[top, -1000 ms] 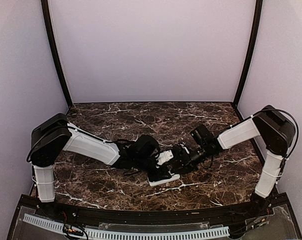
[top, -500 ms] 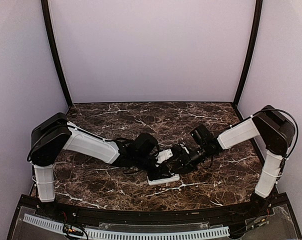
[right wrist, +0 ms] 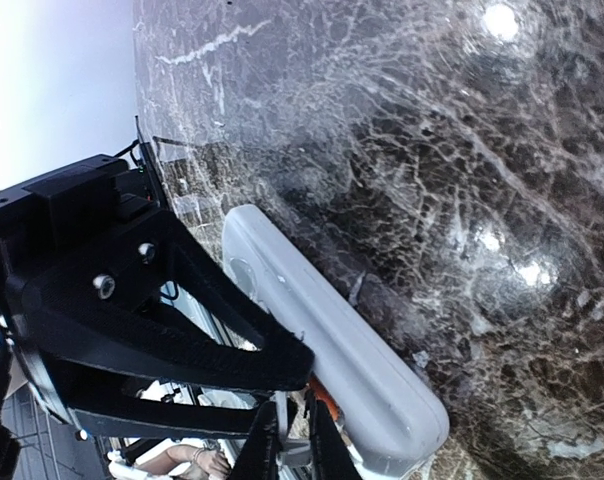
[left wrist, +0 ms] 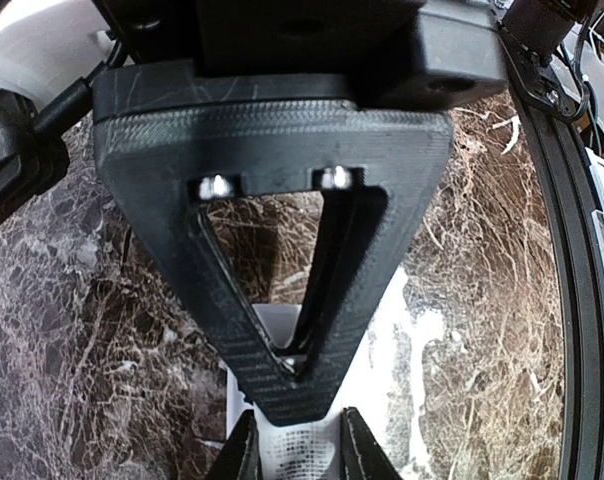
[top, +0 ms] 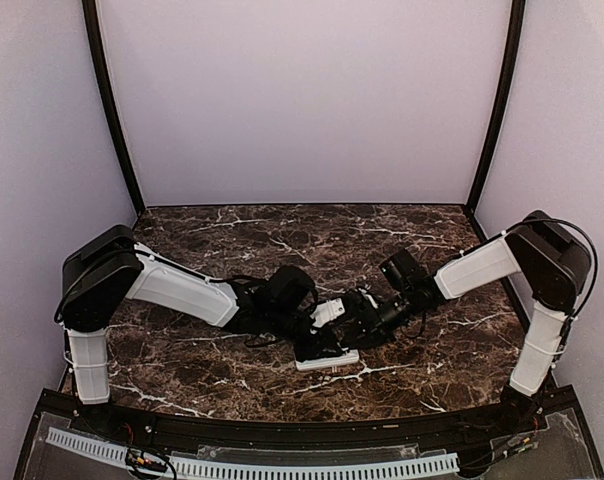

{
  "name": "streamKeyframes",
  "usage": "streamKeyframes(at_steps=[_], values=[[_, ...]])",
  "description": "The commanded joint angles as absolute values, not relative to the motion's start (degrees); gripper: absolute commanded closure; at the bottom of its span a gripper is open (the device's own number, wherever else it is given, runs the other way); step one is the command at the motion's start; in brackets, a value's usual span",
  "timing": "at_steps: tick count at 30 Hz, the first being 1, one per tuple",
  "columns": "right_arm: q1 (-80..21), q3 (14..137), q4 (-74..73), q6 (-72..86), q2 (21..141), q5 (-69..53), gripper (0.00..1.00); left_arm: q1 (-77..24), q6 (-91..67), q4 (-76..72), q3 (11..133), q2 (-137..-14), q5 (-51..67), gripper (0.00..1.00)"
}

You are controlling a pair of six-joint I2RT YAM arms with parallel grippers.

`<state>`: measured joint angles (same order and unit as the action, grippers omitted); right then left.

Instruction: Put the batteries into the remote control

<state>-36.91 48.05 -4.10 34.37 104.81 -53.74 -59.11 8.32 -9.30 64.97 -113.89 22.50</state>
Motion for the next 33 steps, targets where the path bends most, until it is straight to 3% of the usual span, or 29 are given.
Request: streamKeyframes(at_steps=[1,15,22,24,28,33], values=[[-38.06,47.68,-6.55,33.24,104.00,-48.44,0.85,-60.61,9.65,-4.47,63.11,-113.91,27.23,0.84],[-37.38,49.86,-13.34,30.59,99.36,-45.55,0.71,-60.64,12.46,-1.42,62.26,-113.47,26.91,0.84],[-36.35,50.45,-16.84,29.08,97.23,-44.39,0.71,-60.67,12.82,-0.74,62.35,-113.35,27.47,0.84],[-35.94,50.36,-17.78,28.68,96.53,-44.06,0.71,-60.65,12.96,-0.57,62.33,-113.39,27.63,0.84],[-35.77,50.36,-17.87,28.93,95.92,-44.88,0.84,-60.64,13.05,-0.49,62.46,-113.39,27.69,0.84],[-36.57,50.37,-15.41,30.31,95.99,-47.01,0.87,-60.64,13.27,-0.35,62.56,-113.38,27.46,0.83]])
